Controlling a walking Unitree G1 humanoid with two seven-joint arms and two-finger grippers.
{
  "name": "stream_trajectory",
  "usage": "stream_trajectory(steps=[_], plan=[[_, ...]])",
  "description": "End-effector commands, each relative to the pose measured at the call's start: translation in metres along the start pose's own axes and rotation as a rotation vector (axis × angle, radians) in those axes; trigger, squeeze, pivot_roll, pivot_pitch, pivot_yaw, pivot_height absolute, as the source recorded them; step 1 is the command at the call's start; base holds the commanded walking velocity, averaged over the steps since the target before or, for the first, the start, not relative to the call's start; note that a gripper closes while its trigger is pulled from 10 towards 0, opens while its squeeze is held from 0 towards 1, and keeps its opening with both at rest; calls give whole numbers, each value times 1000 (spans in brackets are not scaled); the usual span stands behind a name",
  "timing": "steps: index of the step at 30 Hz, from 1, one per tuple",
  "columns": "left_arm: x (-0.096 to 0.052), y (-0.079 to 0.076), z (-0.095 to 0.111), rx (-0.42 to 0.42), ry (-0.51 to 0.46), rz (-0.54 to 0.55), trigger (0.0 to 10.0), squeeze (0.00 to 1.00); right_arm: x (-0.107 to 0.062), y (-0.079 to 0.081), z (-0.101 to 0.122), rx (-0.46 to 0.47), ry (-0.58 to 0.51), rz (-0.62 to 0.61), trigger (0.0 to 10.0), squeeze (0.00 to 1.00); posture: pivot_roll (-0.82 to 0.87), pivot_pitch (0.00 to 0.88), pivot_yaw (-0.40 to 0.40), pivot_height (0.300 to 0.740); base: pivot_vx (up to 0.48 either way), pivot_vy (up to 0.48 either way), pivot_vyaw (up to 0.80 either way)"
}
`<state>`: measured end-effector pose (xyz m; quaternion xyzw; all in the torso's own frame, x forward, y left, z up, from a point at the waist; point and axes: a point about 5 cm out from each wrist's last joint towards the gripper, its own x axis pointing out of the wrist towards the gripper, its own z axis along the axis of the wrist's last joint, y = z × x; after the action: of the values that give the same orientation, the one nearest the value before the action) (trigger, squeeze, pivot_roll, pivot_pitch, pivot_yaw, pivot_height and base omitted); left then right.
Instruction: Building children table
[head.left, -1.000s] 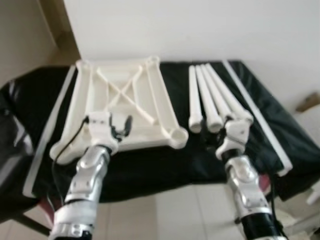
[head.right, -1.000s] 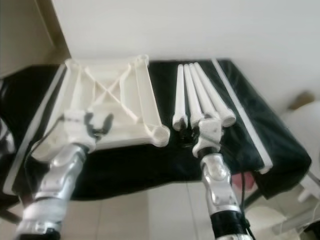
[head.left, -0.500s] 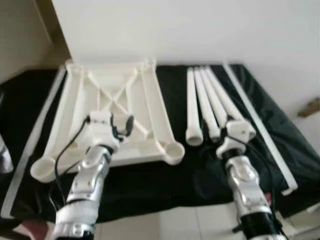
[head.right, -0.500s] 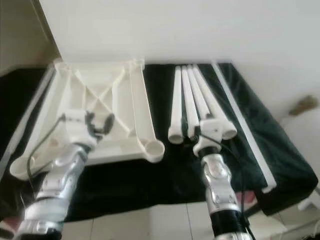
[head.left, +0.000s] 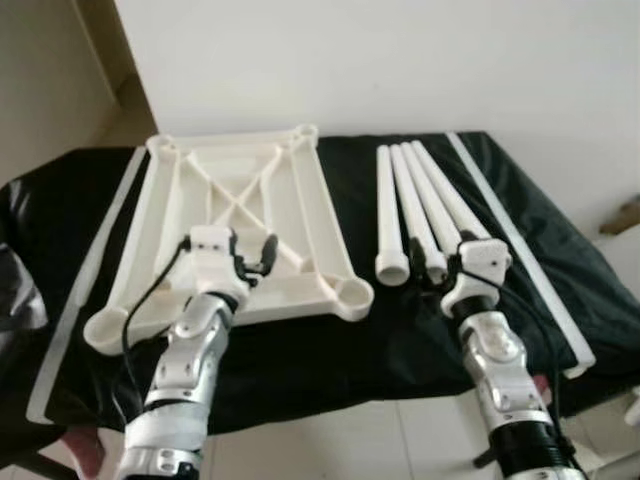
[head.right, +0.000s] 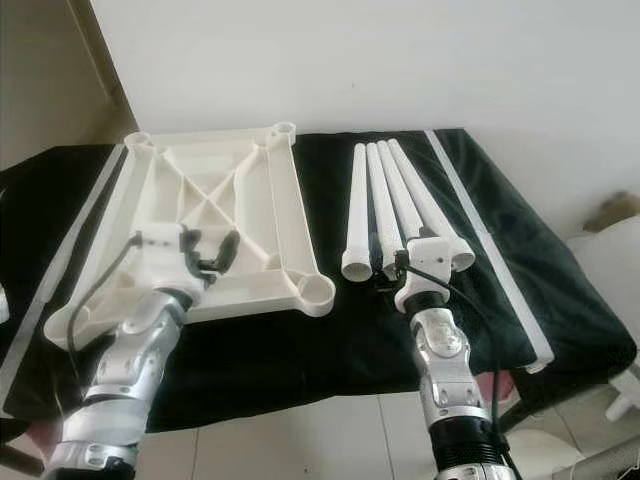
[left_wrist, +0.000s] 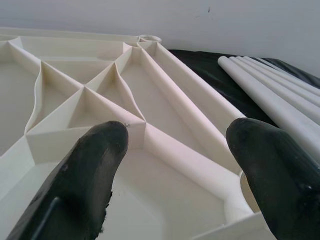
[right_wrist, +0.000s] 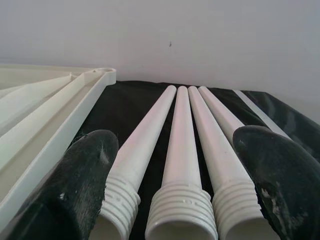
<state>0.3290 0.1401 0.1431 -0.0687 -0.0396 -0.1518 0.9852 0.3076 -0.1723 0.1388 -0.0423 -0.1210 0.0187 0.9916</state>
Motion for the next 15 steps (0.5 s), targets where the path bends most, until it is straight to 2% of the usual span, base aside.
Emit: stream_trajectory(steps=[1,12,15], plan=[[0,1,0,-2,13,-9,10000,0,0,0,0,3,-6,-17,10000,0,-30,34,23,740,0,420,0],[3,1,3,7,18,-28,10000,0,-5,-3,-2,7,-5,-49,10000,0,-47,41,49,740,0,416,0],[4,0,3,15,20,-34,10000,0,-5,-3,-2,6,-6,-53,10000,0,-50,42,48,740,0,243,0]])
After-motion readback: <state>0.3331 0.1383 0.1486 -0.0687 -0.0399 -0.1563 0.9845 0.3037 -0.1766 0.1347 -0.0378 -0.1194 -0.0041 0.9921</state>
